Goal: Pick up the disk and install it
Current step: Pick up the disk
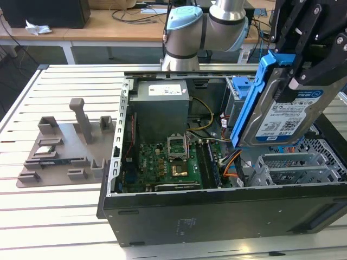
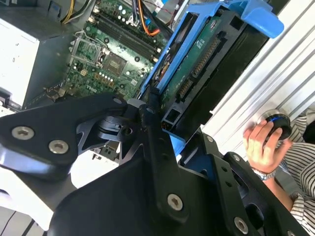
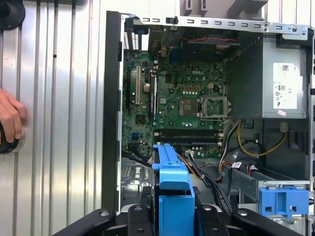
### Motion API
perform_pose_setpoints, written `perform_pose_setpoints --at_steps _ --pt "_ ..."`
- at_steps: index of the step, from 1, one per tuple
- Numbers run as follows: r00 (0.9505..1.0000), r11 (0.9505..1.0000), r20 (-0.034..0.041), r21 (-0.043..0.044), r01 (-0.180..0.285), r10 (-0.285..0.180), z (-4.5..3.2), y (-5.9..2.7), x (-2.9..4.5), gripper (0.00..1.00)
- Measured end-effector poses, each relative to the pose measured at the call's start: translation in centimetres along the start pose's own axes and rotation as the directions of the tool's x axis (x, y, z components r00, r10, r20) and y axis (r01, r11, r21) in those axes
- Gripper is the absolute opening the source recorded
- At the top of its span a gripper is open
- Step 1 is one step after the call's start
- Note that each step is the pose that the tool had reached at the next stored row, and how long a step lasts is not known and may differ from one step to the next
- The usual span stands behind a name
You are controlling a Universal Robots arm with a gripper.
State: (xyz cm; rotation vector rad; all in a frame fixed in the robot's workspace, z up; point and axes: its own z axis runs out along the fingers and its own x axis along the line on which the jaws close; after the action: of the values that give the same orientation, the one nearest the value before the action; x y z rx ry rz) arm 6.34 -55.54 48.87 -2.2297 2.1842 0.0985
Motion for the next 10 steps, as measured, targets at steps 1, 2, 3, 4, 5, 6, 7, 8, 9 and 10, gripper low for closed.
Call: perform_pose_setpoints --at_steps 1,2,3,4,5,6,7,8,9,10 --pt "1.0 1.0 -0.0002 0.0 0.0 0.0 0.0 -0.17 -0.01 0.37" --pt "1.0 1.0 -0.0003 -0.0001 0.0 0.0 -0.01 -0.32 -0.02 0.37" --pt "1.0 1.0 -0.0002 0.0 0.0 0.0 0.0 -0.46 -0.03 0.37" --pt "1.0 1.0 -0.0003 0.0 0.0 0.0 0.0 -0.61 -0.04 0.37" --pt "1.0 1.0 -0.0002 0.0 0.0 0.0 0.0 -0.77 -0.06 0.37" --pt "1.0 1.0 -0.0001 0.0 0.0 0.0 0.01 -0.92 -0.06 0.37" --pt "1.0 1.0 0.0 0.0 0.0 0.0 0.01 -1.09 -0.08 0.37" --pt "1.0 1.0 -0.0002 0.0 0.0 0.0 0.01 -1.36 -0.11 0.37" --pt "1.0 1.0 -0.0002 -0.0001 0.0 0.0 0.01 -1.51 -0.13 0.37" --pt "1.0 1.0 0.0 0.0 0.0 0.0 0.04 -1.73 -0.16 0.37"
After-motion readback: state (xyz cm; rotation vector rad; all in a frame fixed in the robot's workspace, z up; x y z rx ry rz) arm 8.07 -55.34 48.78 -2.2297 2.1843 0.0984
